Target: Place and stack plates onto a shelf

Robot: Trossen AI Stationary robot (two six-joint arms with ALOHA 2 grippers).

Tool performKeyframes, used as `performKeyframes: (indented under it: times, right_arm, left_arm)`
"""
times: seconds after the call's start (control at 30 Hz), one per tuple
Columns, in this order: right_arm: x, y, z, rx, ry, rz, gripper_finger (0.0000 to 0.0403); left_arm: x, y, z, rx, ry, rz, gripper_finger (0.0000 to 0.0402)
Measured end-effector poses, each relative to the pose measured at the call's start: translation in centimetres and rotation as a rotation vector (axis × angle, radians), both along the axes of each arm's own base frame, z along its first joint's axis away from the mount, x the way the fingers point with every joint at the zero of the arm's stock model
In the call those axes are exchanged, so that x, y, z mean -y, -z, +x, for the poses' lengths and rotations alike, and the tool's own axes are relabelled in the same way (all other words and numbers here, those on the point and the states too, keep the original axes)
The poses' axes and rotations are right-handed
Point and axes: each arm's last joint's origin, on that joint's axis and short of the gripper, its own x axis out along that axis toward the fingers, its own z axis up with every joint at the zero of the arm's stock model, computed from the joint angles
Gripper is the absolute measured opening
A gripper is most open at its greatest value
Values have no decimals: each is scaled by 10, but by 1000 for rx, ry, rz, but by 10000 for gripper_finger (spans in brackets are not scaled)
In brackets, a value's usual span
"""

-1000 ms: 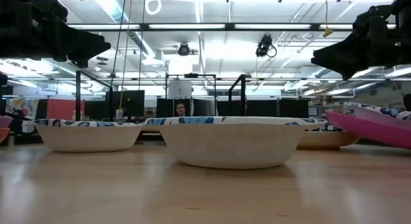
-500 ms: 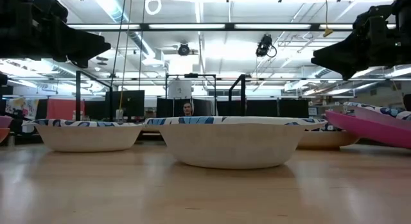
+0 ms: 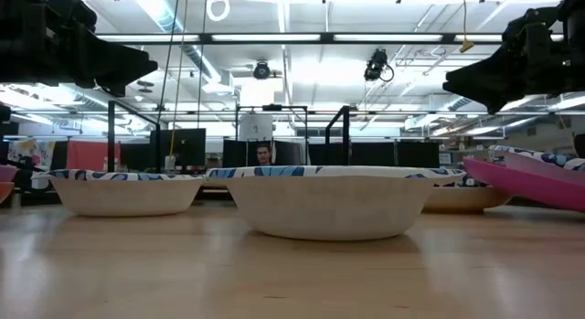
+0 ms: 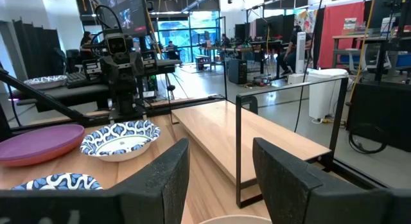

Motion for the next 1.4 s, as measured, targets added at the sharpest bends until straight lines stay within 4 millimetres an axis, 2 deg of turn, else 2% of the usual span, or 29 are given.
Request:
performKeyframes:
  times: [0.8, 1.03, 1.17, 1.27, 1.4]
  right_arm:
    - [0, -1, 0, 8, 0, -1, 176]
    - [0, -11, -1, 145, -13, 83, 176]
    - [0, -13, -2, 131, -14, 66, 176]
    - [-1, -24, -2, 127, -37, 65, 176]
    - [-2, -39, -3, 16, -57, 103, 176]
  left_arm:
    - [0, 0, 0, 0, 0, 0, 162]
    - [0, 0, 0, 0, 0, 0, 162]
    - [0, 0, 0, 0, 0, 0, 162]
    - [0, 0, 0, 0, 0, 0, 162]
    - [0, 0, 0, 0, 0, 0, 162]
